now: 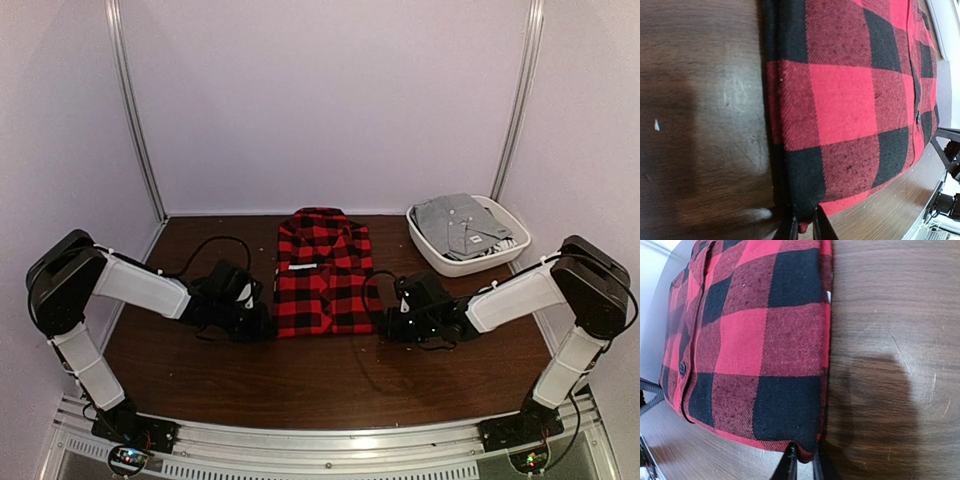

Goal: Fold and stack the long sleeve shirts
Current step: Move the 2/3-rectangle-folded shirt to the center of the board.

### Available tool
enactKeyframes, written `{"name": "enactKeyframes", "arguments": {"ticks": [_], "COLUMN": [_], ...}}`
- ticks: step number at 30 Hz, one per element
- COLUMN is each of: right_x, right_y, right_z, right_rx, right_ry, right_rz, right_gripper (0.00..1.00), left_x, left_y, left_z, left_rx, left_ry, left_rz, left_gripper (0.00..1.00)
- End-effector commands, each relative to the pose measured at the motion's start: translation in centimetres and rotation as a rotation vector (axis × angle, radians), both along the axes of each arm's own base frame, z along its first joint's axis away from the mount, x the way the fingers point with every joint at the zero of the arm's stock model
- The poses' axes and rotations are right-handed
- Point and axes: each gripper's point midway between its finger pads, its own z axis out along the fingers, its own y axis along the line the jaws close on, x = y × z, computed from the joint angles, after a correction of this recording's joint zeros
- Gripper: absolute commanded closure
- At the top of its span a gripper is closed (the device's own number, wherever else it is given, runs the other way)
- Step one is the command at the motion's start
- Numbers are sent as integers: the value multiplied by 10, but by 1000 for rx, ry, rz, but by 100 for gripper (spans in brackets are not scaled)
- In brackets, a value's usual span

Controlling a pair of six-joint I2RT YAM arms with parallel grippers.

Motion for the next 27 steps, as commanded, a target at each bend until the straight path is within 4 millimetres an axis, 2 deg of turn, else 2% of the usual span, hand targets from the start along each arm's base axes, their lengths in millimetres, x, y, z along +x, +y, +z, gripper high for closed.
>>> {"name": "enactKeyframes", "arguments": {"ticks": [1, 4, 9, 12, 22, 27], "right_x": [0, -2, -17, -31, -103, -139], "right_y": [4, 5, 6, 4, 1, 6], "right_z": [0, 6, 15, 20, 36, 58], "right_rx": [-14, -7, 3, -4, 11, 35], "right_ry": [-25, -43, -52, -54, -65, -88], "right_rz": [13, 20, 43, 58, 107, 136], "right_gripper": [94, 100, 100, 100, 100, 100], "left_x": [1, -2, -12, -27, -98, -133], "left_y": [-3, -4, -2, 4, 14, 17], "left_z": [-1, -1, 4, 3, 23, 35], "left_rx": [21, 27, 38, 70, 141, 170], "left_ry": [-11, -10, -21, -5, -51, -73], "left_rz": [-17, -22, -34, -43, -70, -66], "left_gripper": [94, 100, 100, 100, 100, 100]}}
